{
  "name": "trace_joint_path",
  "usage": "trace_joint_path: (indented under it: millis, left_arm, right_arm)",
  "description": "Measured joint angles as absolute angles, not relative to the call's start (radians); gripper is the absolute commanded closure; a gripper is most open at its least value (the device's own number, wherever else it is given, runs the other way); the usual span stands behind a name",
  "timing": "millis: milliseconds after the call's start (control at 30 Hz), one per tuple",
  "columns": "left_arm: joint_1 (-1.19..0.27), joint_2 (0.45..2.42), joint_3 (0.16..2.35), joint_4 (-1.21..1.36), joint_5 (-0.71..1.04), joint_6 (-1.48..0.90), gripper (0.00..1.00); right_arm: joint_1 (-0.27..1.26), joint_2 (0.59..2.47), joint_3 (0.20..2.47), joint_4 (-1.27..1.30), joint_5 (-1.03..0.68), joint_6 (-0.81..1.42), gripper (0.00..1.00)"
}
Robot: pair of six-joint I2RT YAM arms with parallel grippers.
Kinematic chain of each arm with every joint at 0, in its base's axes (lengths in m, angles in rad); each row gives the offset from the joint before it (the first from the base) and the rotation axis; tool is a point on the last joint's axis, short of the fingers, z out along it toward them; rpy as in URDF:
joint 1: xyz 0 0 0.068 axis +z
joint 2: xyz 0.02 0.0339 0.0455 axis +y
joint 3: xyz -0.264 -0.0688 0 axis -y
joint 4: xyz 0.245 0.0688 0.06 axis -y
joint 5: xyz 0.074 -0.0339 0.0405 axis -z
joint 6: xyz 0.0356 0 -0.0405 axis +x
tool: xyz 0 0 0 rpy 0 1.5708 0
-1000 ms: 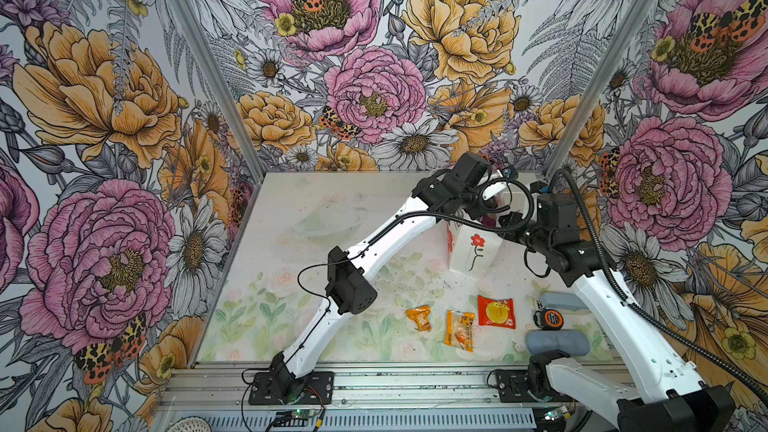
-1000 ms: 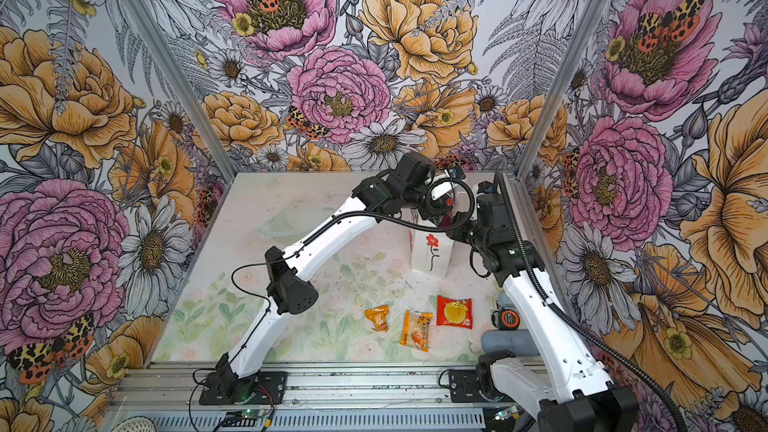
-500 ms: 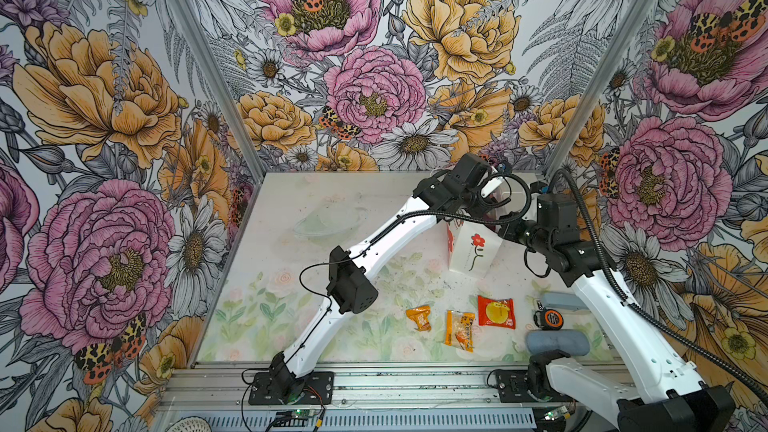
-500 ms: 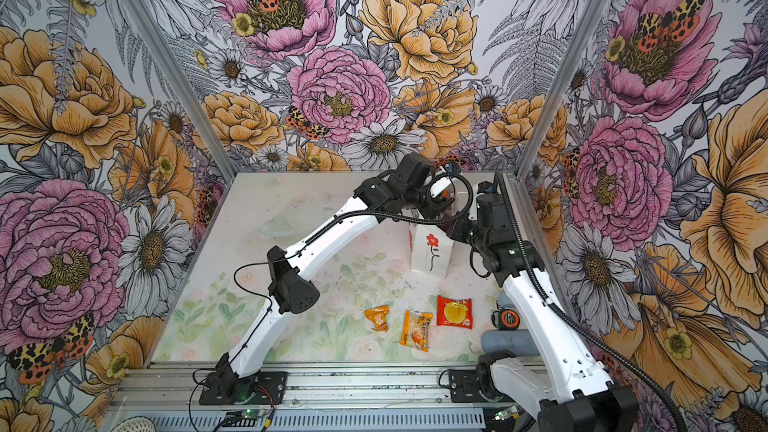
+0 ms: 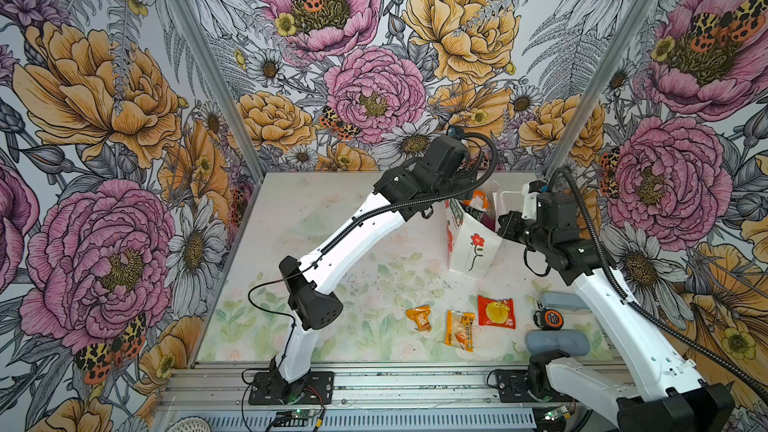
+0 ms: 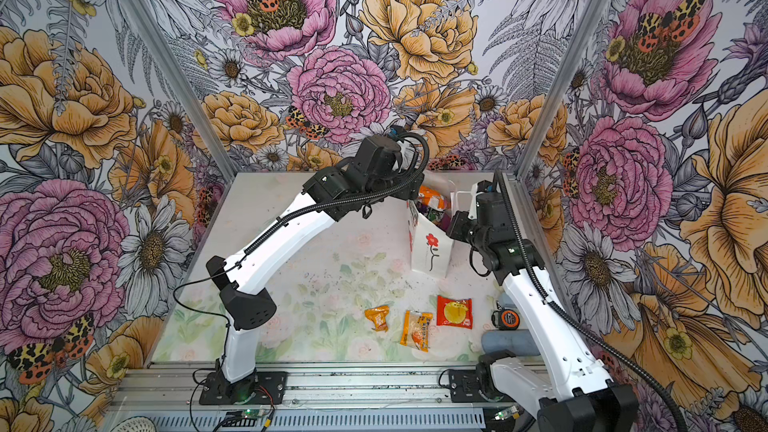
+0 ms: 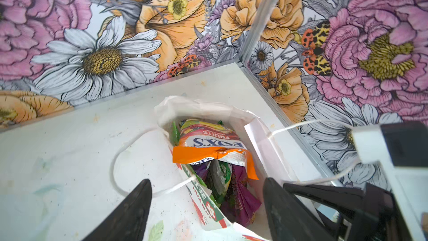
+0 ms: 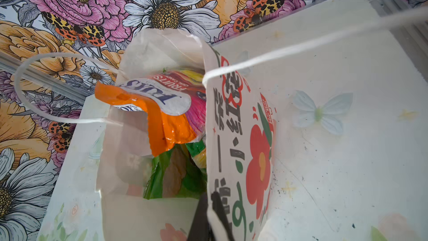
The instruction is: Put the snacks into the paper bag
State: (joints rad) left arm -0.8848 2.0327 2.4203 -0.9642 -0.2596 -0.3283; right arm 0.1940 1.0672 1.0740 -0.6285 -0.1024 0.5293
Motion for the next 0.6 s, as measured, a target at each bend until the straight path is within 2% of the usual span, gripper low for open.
trace_joint_path:
  millis: [233,600]
  left_arm:
    - [-0.814,2.125,2.435,-1.077,-0.228,-0.44,0.28]
    - [-0.842,2.129,2.365,-1.126,-0.183,-0.492,0.26]
  right_arm:
    - [0.242,1.081,1.093,-0.632,-0.099,0.522,1.0]
    - [0.282,1.081,1.095,-0.637,-0.054,0.507,1.0]
